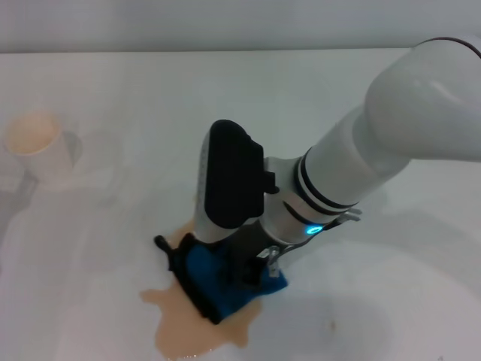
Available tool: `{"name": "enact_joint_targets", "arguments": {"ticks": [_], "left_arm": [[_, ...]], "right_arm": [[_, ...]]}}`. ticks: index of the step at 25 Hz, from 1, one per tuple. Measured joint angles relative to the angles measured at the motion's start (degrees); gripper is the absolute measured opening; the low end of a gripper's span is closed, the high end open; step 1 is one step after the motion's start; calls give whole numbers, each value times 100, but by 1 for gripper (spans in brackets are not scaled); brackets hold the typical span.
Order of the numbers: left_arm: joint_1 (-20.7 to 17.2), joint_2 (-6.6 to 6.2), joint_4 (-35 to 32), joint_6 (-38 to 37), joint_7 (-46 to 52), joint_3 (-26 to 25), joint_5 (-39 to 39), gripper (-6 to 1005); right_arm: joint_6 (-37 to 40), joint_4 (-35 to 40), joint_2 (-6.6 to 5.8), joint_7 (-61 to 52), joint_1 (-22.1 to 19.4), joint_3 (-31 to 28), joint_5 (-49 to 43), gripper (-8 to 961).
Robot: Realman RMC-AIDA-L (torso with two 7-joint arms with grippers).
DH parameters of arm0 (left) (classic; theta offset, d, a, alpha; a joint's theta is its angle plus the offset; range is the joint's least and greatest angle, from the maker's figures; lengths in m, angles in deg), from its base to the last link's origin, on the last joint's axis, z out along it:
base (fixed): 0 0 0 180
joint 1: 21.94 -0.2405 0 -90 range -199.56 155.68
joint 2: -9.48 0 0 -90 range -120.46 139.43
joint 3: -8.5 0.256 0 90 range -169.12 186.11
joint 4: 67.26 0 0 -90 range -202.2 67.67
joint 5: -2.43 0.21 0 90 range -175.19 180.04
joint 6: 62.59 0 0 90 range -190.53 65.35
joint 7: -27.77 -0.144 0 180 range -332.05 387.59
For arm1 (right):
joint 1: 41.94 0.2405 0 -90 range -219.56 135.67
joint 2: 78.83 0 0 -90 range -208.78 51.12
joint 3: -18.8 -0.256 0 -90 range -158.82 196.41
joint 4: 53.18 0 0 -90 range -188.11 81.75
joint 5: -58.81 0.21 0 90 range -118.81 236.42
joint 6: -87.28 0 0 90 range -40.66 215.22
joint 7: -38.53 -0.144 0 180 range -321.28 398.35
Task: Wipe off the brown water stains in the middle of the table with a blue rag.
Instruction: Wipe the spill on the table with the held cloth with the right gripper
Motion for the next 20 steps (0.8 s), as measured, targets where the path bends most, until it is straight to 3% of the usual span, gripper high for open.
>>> {"name": "enact_joint_targets", "arguments": {"ticks": [11, 20], "left_arm": [[-2, -7, 0, -9, -22, 10, 0, 888], [2, -18, -75, -10, -21, 83, -1, 888]], "right_arm": [[228, 304, 0, 270, 58, 192, 691, 97], [-158, 289, 0, 339, 22, 880, 817, 96]]}}
